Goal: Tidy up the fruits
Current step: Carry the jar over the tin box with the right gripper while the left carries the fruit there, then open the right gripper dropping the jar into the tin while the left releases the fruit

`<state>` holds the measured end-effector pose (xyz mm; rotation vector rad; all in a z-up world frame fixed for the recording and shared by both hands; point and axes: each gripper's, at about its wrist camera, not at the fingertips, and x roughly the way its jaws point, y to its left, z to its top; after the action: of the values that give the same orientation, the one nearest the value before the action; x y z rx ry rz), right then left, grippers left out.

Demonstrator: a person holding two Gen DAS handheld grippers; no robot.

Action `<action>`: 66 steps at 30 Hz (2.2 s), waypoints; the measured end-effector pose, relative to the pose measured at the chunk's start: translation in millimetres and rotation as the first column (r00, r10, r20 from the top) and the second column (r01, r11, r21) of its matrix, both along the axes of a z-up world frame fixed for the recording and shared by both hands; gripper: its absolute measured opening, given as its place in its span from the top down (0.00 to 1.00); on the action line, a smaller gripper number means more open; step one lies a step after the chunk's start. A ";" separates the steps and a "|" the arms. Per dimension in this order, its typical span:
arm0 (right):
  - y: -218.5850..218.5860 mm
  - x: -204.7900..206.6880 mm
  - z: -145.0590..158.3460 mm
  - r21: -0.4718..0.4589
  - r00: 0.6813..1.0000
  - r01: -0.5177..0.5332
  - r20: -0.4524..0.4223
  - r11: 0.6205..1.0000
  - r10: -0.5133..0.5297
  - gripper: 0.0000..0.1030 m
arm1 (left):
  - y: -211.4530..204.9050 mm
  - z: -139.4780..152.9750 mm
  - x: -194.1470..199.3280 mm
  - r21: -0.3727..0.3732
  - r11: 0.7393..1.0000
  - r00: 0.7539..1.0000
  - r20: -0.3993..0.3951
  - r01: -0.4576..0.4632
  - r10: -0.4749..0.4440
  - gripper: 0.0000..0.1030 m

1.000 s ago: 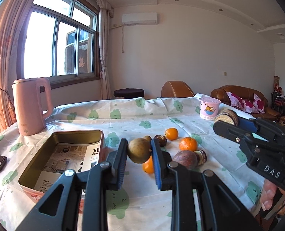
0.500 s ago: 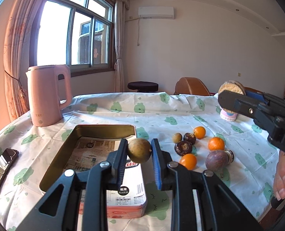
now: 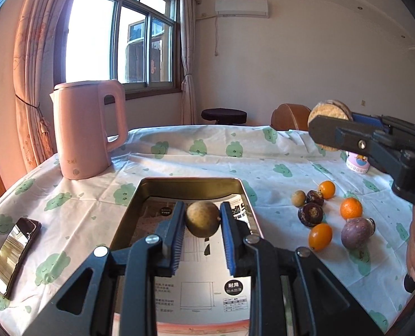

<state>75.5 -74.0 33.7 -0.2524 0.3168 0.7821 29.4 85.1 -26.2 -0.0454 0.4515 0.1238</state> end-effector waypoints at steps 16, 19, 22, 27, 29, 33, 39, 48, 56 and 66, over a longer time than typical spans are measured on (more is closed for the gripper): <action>43.5 27.9 -28.3 -0.060 0.997 -0.021 -0.072 0.998 0.016 0.68 | 29.4 -7.2 23.1 0.034 0.999 0.996 -0.071 -0.042 0.044 0.75; 49.6 32.6 -33.7 -0.063 0.996 -0.024 -0.093 0.998 0.018 0.68 | 33.5 -8.6 25.9 0.040 0.998 0.995 -0.086 -0.054 0.057 0.75; 57.5 36.9 -39.5 -0.072 0.992 -0.036 -0.120 0.997 0.027 0.68 | 37.8 -10.6 30.0 0.038 0.997 0.992 -0.108 -0.062 0.066 0.75; 69.3 41.5 -50.2 -0.100 0.989 -0.045 -0.146 0.994 0.030 0.68 | 42.8 -13.5 34.9 0.042 0.997 0.988 -0.137 -0.071 0.077 0.75; 72.2 42.1 -53.5 -0.109 0.988 -0.050 -0.153 0.993 0.032 0.68 | 43.6 -14.1 36.5 0.045 0.996 0.986 -0.144 -0.073 0.079 0.75; 77.3 43.4 -59.8 -0.129 0.985 -0.059 -0.167 0.990 0.037 0.68 | 46.0 -16.0 39.5 0.049 0.996 0.983 -0.162 -0.077 0.084 0.75; 83.1 45.4 -66.8 -0.151 0.982 -0.071 -0.185 0.986 0.042 0.68 | 47.4 -19.1 45.1 0.051 0.996 0.977 -0.195 -0.078 0.087 0.75; 90.1 45.5 -75.2 -0.173 0.976 -0.094 -0.212 0.980 0.056 0.68 | 48.4 -21.1 48.2 0.044 0.996 0.972 -0.217 -0.078 0.086 0.74; 93.3 45.4 -78.5 -0.174 0.973 -0.098 -0.226 0.980 0.057 0.65 | 48.2 -18.2 43.6 0.059 0.993 0.976 -0.190 -0.098 0.107 0.68; 47.2 24.4 -63.6 -0.151 0.988 0.000 -0.154 0.989 -0.024 0.48 | 36.3 1.1 4.4 0.009 0.996 0.995 -0.042 -0.090 0.090 0.30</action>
<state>99.9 -26.8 -29.9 -0.3317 0.5258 0.7683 33.8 121.3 -25.1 -0.0566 0.4914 0.2150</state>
